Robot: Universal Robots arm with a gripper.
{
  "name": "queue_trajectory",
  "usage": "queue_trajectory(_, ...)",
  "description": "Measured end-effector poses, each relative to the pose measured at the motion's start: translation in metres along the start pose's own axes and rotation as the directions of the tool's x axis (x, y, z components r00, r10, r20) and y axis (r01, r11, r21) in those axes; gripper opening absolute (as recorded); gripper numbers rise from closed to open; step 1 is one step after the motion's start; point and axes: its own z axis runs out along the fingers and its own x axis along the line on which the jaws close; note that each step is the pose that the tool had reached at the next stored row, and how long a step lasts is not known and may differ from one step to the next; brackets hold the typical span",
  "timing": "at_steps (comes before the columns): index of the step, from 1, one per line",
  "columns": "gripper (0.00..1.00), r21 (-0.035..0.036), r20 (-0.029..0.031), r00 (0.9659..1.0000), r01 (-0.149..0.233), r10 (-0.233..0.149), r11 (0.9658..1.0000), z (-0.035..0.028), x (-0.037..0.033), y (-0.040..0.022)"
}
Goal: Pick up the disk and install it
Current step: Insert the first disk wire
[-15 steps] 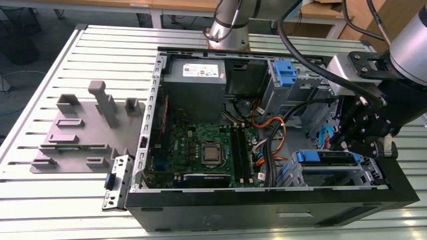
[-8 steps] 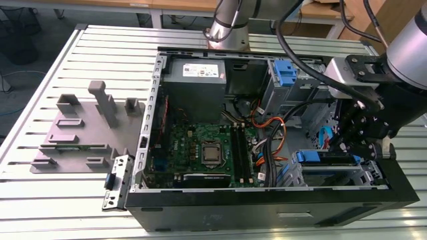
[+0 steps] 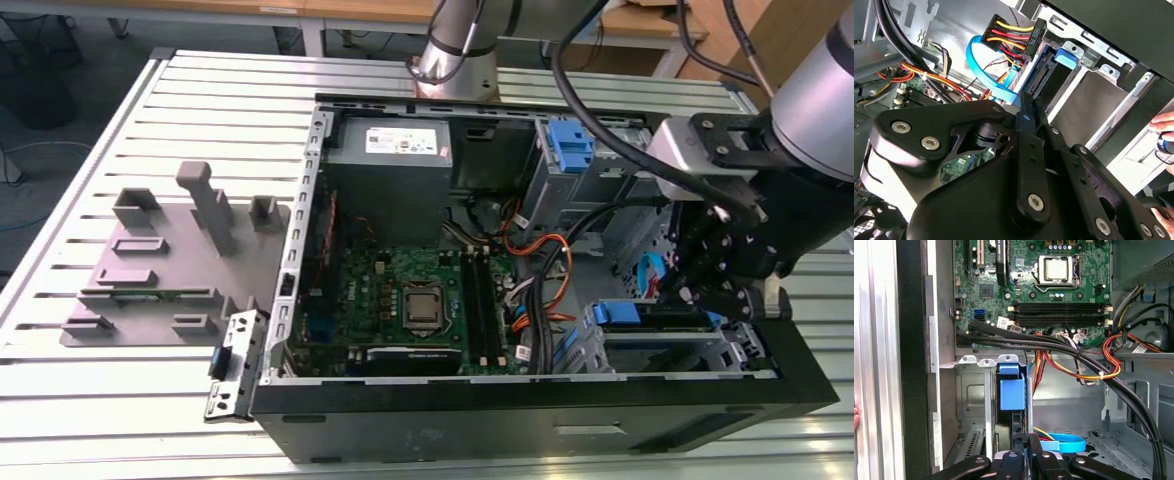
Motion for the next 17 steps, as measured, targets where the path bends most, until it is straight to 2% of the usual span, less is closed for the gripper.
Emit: queue_trajectory(17, 0.16, 0.0005, 0.0001, 1.0, 0.004, -0.004, 1.0, 0.0029, 0.0005, 0.0001)
